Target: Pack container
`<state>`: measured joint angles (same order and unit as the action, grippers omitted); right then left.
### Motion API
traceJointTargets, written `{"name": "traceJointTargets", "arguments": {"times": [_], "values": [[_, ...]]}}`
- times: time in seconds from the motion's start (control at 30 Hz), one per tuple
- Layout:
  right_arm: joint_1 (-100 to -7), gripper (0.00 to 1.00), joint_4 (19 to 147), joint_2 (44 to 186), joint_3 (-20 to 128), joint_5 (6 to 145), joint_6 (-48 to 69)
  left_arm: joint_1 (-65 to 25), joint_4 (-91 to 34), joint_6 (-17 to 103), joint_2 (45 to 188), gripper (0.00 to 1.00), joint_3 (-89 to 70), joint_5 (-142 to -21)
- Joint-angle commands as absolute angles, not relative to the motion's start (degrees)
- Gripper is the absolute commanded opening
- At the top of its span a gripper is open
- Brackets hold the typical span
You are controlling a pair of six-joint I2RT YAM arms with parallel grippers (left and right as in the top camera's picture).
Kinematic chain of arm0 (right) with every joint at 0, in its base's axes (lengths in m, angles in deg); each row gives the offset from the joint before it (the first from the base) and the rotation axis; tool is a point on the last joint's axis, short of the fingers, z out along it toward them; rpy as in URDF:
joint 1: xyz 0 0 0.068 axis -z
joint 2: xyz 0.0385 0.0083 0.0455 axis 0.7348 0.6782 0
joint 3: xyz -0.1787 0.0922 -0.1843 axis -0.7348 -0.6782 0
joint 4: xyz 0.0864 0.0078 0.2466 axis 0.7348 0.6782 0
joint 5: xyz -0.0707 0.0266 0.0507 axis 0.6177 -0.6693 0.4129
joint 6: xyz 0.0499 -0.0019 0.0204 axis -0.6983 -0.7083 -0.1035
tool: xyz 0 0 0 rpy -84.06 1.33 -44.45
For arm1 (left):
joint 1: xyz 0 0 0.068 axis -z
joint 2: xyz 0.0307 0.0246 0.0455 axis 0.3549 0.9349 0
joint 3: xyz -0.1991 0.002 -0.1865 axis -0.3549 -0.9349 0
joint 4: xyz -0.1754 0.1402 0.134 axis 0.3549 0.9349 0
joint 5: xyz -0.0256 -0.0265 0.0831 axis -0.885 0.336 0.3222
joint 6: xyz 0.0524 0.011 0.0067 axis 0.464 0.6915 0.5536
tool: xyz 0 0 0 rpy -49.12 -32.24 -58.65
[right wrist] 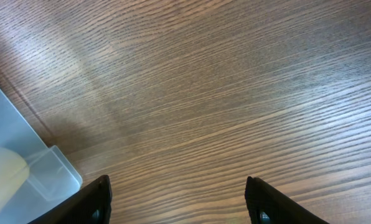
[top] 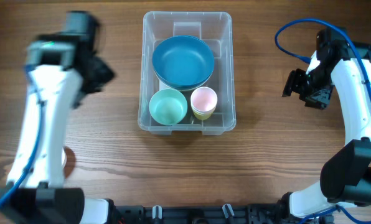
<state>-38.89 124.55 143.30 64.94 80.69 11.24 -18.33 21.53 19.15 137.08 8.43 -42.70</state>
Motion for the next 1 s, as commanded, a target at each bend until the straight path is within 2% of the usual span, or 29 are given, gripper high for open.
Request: {"name": "traceJointTargets", "arguments": {"times": [0.0, 0.1, 0.3, 0.4, 0.67, 0.87, 0.97], "values": [[-38.98, 0.70, 124.47, 142.63, 65.79, 79.97, 11.80, -28.84, 21.57, 18.80, 134.02, 0.82, 4.91, -42.03], [-38.98, 0.70, 124.66, 142.63, 65.79, 79.97, 11.78, -35.75, 19.17, 18.82, 133.96, 0.83, -2.17, -42.62], [-38.98, 0.70, 124.66, 142.63, 65.79, 79.97, 11.78, -46.94, 8.07, 18.87, 133.98, 0.91, -19.94, -43.67], [-38.98, 0.70, 124.62, 142.63, 65.79, 79.97, 11.80, -51.27, 0.37, 23.79, 133.98, 0.92, -27.46, -43.67], [-38.98, 0.70, 124.69, 142.63, 65.79, 79.99, 12.02, -52.08, -14.69, 32.22, 135.66, 0.91, -33.65, -45.76], [-38.98, 0.70, 124.66, 142.63, 65.79, 79.99, 12.20, -52.08, -16.33, 32.40, 142.87, 0.90, -33.82, -45.92], [-38.98, 0.70, 124.64, 142.63, 65.79, 80.01, 12.24, -52.08, -16.54, 32.38, 144.73, 0.83, -33.82, -47.47]]}}
